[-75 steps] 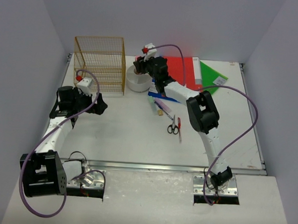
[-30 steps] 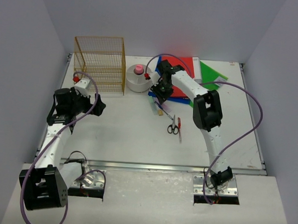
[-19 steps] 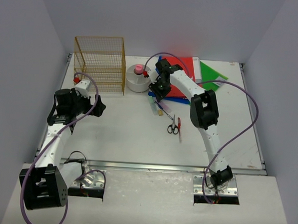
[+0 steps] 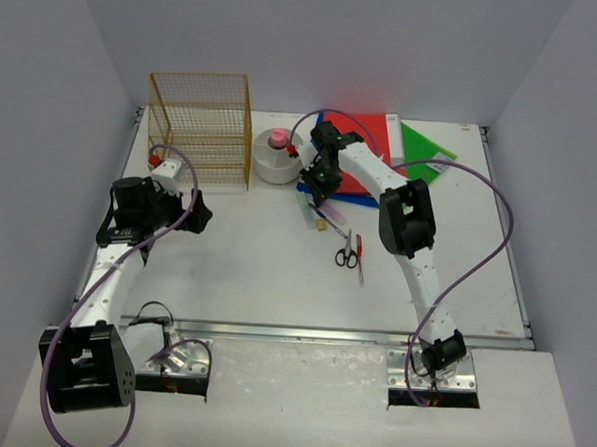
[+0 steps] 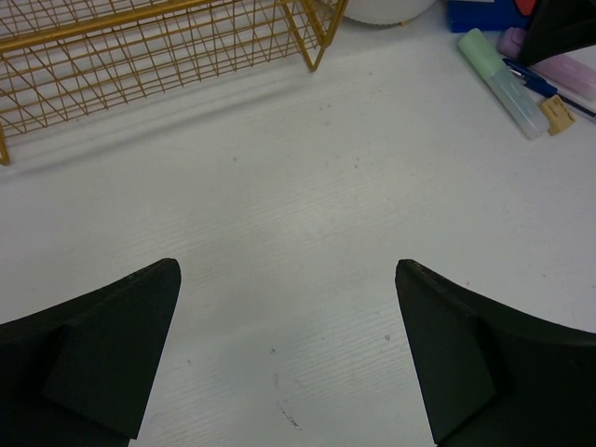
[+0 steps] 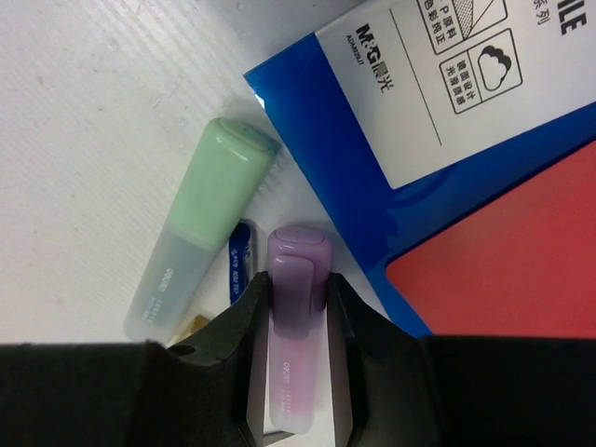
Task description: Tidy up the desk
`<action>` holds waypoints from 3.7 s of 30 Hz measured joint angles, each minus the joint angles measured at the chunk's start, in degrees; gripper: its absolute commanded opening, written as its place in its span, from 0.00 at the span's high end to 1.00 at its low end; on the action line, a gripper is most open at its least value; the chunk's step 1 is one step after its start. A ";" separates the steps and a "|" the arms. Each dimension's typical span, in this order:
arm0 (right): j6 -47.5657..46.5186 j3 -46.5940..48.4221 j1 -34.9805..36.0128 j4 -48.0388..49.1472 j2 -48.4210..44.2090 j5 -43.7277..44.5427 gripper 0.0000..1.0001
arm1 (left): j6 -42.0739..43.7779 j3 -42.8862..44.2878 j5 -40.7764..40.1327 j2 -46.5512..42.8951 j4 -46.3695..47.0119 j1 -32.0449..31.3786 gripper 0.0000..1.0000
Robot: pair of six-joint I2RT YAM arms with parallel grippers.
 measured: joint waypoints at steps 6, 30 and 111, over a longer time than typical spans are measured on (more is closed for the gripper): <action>2.90 -6.83 -0.11 3.38 -8.90 -2.23 1.00 | -0.05 0.00 0.03 0.77 0.05 0.00 0.00; 18.52 -49.85 10.30 97.71 -26.59 17.91 1.00 | -0.93 0.09 0.94 3.25 0.24 0.00 0.00; 25.68 -42.06 7.50 59.13 -16.09 13.54 0.72 | 0.24 0.11 0.70 4.94 0.63 0.37 0.00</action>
